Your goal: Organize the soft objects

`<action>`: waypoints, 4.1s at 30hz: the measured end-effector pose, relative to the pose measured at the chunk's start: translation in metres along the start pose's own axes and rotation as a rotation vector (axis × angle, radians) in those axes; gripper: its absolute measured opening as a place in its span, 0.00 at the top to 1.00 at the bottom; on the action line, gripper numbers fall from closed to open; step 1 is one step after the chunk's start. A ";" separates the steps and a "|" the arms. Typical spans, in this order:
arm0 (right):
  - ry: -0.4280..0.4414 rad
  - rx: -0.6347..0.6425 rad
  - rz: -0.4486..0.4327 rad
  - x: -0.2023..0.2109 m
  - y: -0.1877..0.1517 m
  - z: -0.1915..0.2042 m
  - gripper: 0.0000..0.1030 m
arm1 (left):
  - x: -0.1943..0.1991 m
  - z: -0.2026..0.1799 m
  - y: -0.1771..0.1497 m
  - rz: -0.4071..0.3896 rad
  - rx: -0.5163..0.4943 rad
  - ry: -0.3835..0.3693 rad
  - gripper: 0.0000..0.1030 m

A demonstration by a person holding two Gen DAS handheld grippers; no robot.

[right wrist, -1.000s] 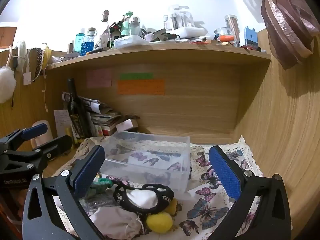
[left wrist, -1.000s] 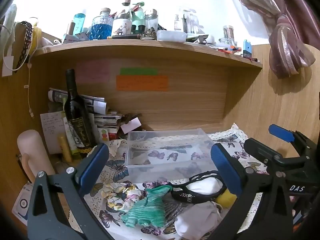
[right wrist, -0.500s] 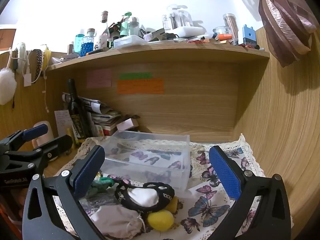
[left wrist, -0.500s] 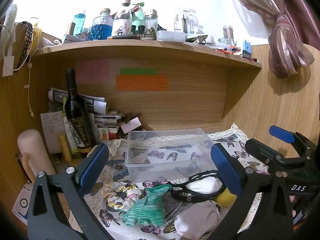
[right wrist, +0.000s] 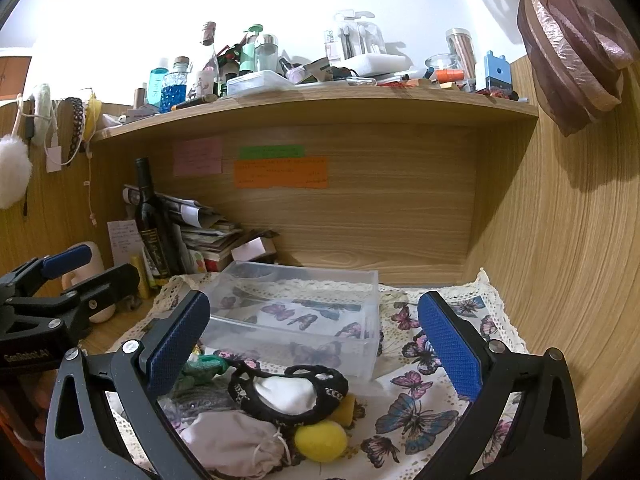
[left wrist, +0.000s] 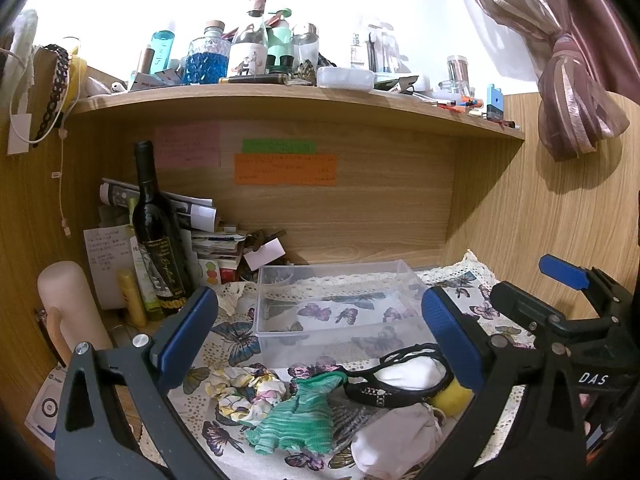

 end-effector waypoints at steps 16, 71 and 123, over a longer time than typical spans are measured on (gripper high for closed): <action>-0.011 0.013 -0.016 0.002 0.001 0.003 0.00 | 0.002 -0.002 0.000 -0.005 0.000 -0.005 0.00; 0.033 -0.047 0.230 -0.058 -0.044 -0.023 0.20 | -0.068 0.045 -0.042 0.269 0.092 -0.019 0.29; 0.057 -0.041 0.235 -0.059 -0.033 -0.041 0.61 | -0.076 0.067 -0.033 0.303 0.120 0.078 0.91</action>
Point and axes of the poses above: each gripper's, at about its wrist camera, not at the fingertips, and x roughly against the way its jaws point, z to its left, y to its top, the point moved 1 cm from there along -x, roughly the way its jaws point, and after that the axes turned 14 degrees about z, right-handed, at the moved point
